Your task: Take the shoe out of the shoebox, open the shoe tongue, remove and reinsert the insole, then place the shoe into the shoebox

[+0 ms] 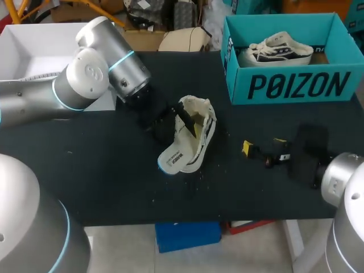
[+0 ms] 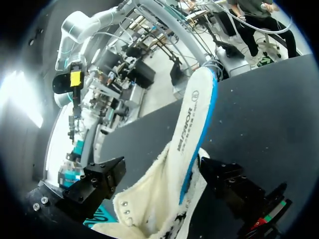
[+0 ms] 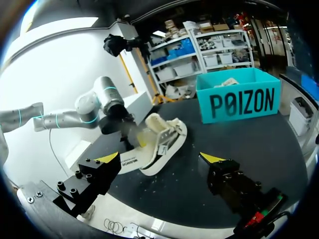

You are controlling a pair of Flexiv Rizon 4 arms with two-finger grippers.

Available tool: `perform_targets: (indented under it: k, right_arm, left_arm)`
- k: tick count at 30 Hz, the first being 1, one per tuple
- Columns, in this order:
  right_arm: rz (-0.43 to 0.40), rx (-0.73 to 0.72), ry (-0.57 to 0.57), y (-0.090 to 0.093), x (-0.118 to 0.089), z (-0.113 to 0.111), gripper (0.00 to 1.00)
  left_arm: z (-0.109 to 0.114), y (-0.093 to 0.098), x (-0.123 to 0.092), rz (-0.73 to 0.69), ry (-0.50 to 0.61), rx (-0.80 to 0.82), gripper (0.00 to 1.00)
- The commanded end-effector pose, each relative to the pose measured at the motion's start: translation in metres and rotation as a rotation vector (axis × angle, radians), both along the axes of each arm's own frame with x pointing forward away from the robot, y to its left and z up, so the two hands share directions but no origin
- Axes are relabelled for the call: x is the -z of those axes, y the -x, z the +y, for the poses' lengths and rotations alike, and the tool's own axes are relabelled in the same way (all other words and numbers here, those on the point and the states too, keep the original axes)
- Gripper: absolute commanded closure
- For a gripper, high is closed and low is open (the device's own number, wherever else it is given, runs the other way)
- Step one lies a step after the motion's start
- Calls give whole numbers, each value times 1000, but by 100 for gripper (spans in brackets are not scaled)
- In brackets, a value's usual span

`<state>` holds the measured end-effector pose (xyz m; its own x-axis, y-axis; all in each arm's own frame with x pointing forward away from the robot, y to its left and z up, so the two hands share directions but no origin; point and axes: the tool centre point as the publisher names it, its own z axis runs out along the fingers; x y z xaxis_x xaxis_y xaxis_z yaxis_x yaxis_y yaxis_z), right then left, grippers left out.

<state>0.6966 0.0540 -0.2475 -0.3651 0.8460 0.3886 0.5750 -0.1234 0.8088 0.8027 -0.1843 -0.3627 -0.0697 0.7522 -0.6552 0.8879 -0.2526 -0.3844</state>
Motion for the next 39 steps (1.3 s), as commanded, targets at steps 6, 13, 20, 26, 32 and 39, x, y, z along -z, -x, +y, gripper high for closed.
perform_targets:
  k: [6, 13, 20, 26, 32, 39]
  right_arm:
    - [-5, 7, 0, 1, 2, 2, 0]
    - [-5, 7, 0, 1, 2, 2, 0]
    - [-5, 7, 0, 1, 2, 2, 0]
    - [-5, 7, 0, 1, 2, 2, 0]
    - [-5, 7, 0, 1, 2, 2, 0]
    - [-5, 7, 0, 1, 2, 2, 0]
  left_arm:
    - [19, 27, -10, 0, -2, -26, 6]
    - [22, 37, -11, 27, 13, -28, 58]
    - [21, 46, -8, 45, 14, -18, 70]
    - [23, 48, -9, 40, 13, -19, 88]
    - [21, 41, -12, 7, 57, -40, 100]
    - [8, 29, -11, -25, 102, -56, 100]
